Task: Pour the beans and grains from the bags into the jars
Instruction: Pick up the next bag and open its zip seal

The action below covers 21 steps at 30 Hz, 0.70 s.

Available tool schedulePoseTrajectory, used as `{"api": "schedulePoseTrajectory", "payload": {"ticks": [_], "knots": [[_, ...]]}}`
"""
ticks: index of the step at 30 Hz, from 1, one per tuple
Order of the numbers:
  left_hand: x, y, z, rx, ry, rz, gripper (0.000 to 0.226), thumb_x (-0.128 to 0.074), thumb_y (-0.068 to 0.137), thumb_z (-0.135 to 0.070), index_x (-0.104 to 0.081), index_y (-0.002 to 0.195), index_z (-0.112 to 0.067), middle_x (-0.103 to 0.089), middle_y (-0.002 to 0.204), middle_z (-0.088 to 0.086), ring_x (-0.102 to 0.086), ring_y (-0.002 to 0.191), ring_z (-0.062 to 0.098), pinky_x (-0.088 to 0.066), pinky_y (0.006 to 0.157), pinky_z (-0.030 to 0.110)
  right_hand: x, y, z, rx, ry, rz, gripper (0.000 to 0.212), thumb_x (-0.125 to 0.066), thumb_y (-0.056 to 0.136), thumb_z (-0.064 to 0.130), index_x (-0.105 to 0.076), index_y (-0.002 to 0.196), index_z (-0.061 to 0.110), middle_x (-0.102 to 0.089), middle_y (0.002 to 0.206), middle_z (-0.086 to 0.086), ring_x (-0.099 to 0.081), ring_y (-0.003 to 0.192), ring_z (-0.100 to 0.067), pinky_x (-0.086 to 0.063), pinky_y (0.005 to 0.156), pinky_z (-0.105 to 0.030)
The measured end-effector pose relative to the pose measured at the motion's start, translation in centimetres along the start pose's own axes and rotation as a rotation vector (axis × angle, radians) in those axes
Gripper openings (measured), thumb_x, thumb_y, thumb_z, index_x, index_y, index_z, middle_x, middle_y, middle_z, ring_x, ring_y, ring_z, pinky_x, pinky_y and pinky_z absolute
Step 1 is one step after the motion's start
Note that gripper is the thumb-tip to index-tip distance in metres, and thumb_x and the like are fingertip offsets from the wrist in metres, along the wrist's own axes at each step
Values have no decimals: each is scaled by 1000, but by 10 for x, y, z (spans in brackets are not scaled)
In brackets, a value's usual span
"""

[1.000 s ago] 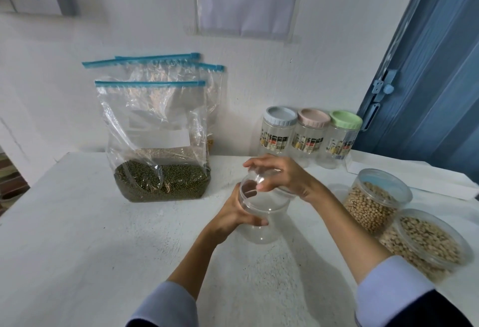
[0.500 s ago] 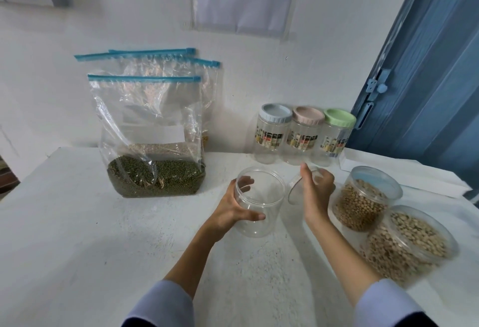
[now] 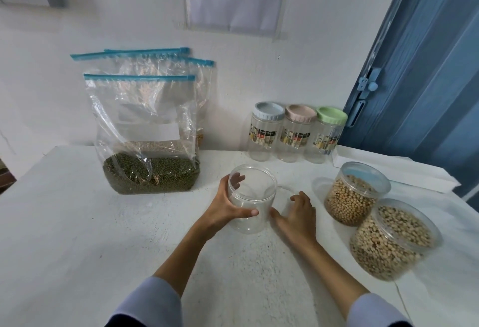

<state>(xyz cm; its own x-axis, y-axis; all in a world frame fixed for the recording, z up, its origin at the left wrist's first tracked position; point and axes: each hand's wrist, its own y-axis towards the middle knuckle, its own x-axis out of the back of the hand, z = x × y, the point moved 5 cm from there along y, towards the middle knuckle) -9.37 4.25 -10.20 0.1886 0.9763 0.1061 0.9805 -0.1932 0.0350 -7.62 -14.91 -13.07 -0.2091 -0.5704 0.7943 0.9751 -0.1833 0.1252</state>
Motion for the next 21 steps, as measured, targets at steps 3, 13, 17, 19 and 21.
{"api": "schedulePoseTrajectory", "payload": {"ticks": [3,13,17,19,21], "knots": [[3,-6,-11,10,98,37,142,-79,23,-77,-11,139,-30,-24,142,-9,-29,127,9,-39,82,1,3,1,4,-25,-30,24,79,-67,79,49,-35,138,7,-31,149,-9,-28,139,-26,-21,115,-44],[89,0,-84,122,523,193,57,-65,87,-29,-39,137,-23,-39,134,-9,-34,132,12,-34,105,29,78,58,107,156,9,-260,40,-53,95,30,-45,124,3,-51,125,-15,-50,113,-33,-45,86,-43],[143,24,-148,52,563,16,31,-57,93,-28,-56,121,-15,-59,123,0,-53,118,18,-42,93,32,89,83,170,250,9,-215,42,-47,97,35,-43,125,4,-51,127,-14,-52,114,-33,-44,85,-43],[165,35,-173,34,618,-68,30,-57,94,-28,-58,118,-11,-61,120,4,-55,113,20,-42,92,34,86,93,203,313,-19,-151,40,-45,98,35,-42,124,5,-51,128,-13,-51,114,-33,-43,85,-40],[181,42,-191,6,694,-131,30,-57,94,-24,-59,117,-5,-61,115,8,-56,105,20,-43,81,25,79,102,232,358,-28,-57,39,-45,98,33,-41,125,5,-50,129,-12,-51,115,-32,-42,86,-38]]}}
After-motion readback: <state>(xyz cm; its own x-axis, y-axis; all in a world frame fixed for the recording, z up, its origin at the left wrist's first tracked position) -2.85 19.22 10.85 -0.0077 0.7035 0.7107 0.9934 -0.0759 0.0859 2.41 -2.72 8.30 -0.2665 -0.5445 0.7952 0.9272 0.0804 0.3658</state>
